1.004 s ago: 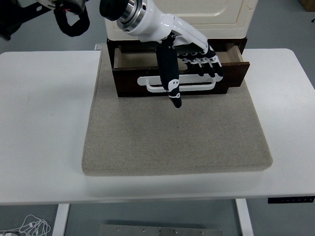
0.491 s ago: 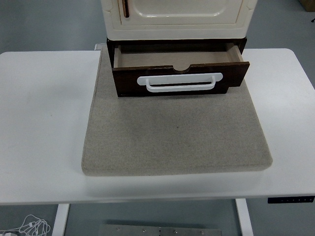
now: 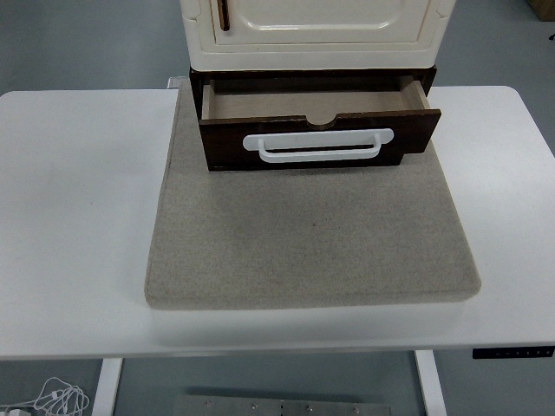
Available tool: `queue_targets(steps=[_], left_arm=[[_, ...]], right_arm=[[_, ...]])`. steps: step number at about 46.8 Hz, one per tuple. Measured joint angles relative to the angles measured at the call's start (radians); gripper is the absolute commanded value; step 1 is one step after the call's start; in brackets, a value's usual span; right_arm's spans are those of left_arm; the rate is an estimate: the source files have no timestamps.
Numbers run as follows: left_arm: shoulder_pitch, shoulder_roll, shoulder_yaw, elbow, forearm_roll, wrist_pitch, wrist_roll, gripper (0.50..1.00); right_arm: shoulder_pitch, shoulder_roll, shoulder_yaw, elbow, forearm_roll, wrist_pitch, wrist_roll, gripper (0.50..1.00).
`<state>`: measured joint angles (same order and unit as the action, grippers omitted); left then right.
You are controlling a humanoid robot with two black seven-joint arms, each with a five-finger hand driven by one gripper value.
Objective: Open the drawer under the combination cabinet
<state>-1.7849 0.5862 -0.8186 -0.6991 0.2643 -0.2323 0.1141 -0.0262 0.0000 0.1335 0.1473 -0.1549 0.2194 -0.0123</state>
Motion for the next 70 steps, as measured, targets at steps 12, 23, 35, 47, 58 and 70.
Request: queue_targets(steps=[12,23,35,47,58,70], left_arm=[[0.040,0.033,0.002,0.226,-0.165,0.022,-0.001,1.000],[0.145,0.017,0.005,0.368,-0.275,0.023,0.013,1.000],[0.333,-0.083,0.005,0.378,-0.392,0.049,0.018,1.000],[0.453,-0.170,-0.009,0.377,-0.451,0.099,0.017,1.000],[0.536,-0.223,-0.010,0.388,-0.514,0.100,0.015,1.000],[0.575,-0.310,-0.022,0.477,-0.546,0.099,0.008,1.000]], right_arm=[[0.000,0.000,0.000,0.000,0.000,0.000,0.000,0.926],[0.000,0.000,0.000,0.000,0.000,0.000,0.000,0.926],[0.000,0.000,-0.002,0.000,0.000,0.001,0.000,0.926],[0.000,0.000,-0.003,0.001,0.000,0.002,0.000,0.926],[0.000,0.000,-0.003,0.002,0.000,0.001,0.000,0.926],[0.000,0.000,-0.004,0.001,0.000,0.001,0.001,0.926]])
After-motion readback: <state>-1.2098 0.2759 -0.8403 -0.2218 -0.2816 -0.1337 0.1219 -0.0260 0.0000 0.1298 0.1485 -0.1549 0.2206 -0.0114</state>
